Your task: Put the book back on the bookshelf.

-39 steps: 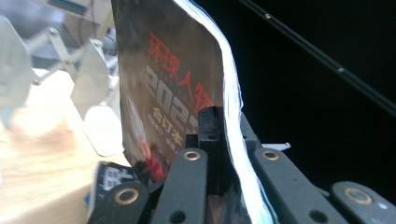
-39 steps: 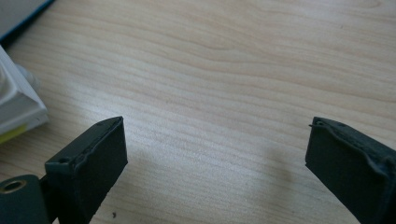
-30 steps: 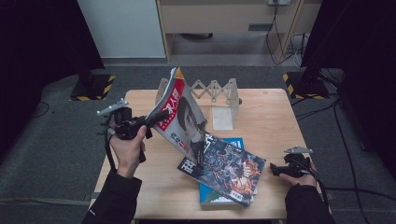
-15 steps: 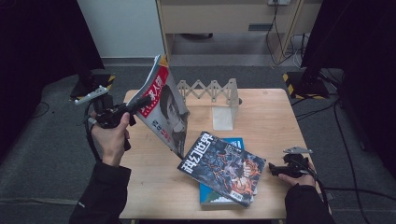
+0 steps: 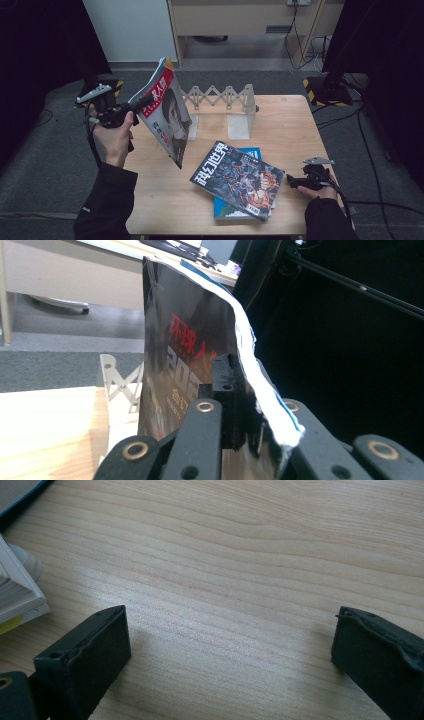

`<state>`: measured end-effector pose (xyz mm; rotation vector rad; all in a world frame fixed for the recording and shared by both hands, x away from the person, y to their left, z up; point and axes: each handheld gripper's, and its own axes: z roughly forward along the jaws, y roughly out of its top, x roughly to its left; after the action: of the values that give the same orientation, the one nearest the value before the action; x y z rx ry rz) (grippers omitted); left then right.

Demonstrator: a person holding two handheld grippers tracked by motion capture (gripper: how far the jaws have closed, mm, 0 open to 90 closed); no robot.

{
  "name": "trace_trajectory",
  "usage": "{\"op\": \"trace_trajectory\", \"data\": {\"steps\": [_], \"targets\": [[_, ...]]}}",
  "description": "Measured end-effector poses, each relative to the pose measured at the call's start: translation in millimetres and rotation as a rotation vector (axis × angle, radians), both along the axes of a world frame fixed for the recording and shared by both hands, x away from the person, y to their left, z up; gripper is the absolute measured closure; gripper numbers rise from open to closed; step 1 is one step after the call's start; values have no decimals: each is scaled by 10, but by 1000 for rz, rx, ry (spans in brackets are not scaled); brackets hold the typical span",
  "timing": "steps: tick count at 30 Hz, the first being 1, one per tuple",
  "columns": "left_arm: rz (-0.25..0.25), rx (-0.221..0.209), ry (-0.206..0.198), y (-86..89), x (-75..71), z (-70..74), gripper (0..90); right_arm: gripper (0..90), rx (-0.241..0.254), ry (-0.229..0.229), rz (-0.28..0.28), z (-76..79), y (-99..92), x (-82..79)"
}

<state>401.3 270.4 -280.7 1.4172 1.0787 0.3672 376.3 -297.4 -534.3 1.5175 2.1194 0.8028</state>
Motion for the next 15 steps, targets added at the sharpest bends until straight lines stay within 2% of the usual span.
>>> {"op": "trace_trajectory", "data": {"steps": [7,10,12,15], "targets": [[41,-12,1,55,181,-46,864,24,1,-3,1,-4,1,0],[62,-4,5,68,260,-65,864,21,5,-11,6,-10,-3,-6],[76,6,4,65,305,-78,864,16,15,-34,7,-32,-15,-17],[103,18,2,54,388,-116,864,16,18,-33,9,-32,-17,-19]]}}
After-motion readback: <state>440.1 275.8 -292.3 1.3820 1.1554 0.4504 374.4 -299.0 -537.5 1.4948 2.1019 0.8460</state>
